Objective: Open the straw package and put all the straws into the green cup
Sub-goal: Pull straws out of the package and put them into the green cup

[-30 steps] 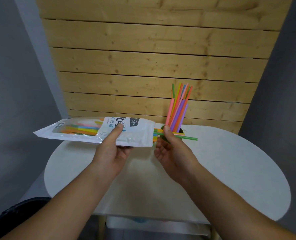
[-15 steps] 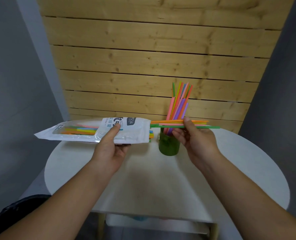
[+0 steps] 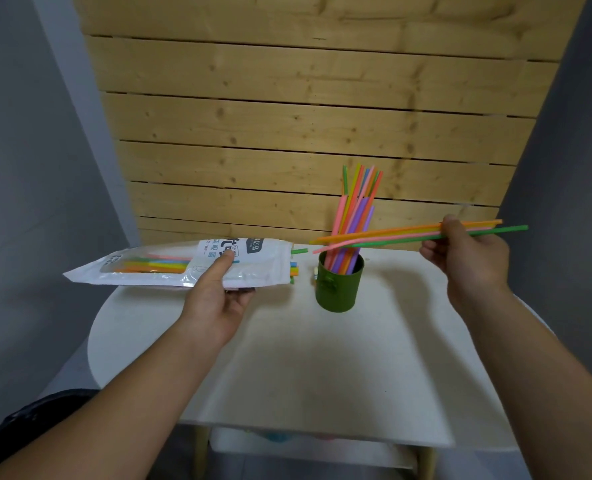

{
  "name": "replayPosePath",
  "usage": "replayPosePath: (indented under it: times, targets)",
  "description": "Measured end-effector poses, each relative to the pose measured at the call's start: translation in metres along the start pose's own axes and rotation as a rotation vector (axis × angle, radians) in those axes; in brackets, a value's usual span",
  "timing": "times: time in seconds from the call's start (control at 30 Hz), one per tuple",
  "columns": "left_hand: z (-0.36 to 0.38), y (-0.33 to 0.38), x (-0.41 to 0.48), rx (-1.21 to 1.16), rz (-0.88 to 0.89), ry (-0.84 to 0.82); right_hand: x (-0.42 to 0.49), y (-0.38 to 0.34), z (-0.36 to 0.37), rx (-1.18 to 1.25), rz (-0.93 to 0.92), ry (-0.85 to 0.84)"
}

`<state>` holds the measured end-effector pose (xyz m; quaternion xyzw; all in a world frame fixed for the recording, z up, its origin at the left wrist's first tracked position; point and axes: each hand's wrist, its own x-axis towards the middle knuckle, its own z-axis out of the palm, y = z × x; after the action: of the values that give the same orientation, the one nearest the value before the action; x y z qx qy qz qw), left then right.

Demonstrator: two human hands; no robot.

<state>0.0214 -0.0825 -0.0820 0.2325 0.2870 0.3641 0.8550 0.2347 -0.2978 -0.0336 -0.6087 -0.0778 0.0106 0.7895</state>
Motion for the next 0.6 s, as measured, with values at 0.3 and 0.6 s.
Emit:
replayPosePath:
  times: [0.3,0.6]
  targets:
    - [0.003,-0.005,-0.003,0.041,-0.006,-0.015,0.006,-0.01,-0.001,-0.217,-0.204,0.046]
    - [0.002,-0.014,-0.007,0.103,-0.034,-0.073,-0.005,-0.004,0.021,-0.456,-0.247,-0.117]
